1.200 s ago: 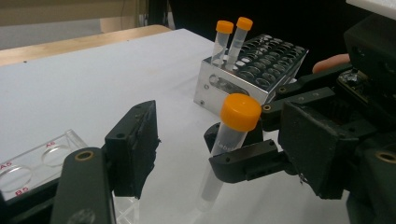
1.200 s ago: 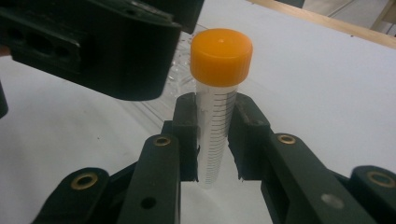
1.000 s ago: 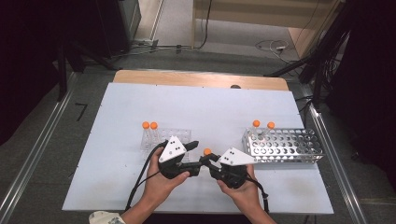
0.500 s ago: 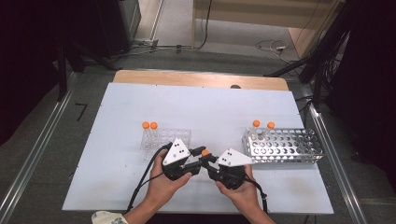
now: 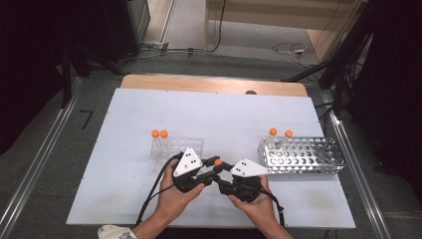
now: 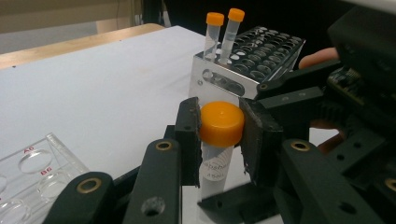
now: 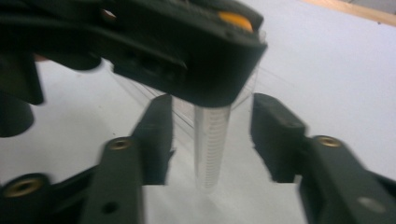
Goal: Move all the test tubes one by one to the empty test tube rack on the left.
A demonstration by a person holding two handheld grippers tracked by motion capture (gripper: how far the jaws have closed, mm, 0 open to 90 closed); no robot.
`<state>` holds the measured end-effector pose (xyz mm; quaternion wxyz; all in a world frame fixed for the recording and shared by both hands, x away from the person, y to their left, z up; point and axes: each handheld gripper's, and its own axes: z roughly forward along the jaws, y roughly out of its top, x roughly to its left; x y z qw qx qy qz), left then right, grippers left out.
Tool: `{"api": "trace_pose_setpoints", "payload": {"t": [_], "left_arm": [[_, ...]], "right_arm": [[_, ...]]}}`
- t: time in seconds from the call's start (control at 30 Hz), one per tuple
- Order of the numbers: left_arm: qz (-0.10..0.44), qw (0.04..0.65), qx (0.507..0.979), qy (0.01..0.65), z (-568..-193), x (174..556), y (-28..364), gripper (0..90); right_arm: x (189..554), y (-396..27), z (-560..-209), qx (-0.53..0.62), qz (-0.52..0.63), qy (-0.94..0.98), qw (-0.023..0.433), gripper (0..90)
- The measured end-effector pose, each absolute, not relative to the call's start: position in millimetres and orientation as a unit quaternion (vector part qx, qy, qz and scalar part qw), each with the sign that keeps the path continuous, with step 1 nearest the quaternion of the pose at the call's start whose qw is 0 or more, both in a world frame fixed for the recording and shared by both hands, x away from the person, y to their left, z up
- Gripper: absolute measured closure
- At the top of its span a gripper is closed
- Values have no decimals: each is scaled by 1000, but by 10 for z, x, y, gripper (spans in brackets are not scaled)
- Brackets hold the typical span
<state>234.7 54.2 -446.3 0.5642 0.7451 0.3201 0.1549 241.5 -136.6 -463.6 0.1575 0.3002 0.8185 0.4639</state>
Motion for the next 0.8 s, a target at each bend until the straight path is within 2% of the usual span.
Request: {"api": "trace_pose_setpoints", "payload": {"t": [0.1,0.23,0.8], "left_arm": [[156,567,741,324,-4428,2365,588,714],[158,574,732,332,-4367,2377,659,714],[181,603,688,361,-3997,2470,1103,713]], "right_arm": [[2429,-1371,-4650,310,461,816,158,301],[2453,-1414,-4662,331,460,809,159,230],[2468,-1553,-4619,344,465,799,165,221]]}}
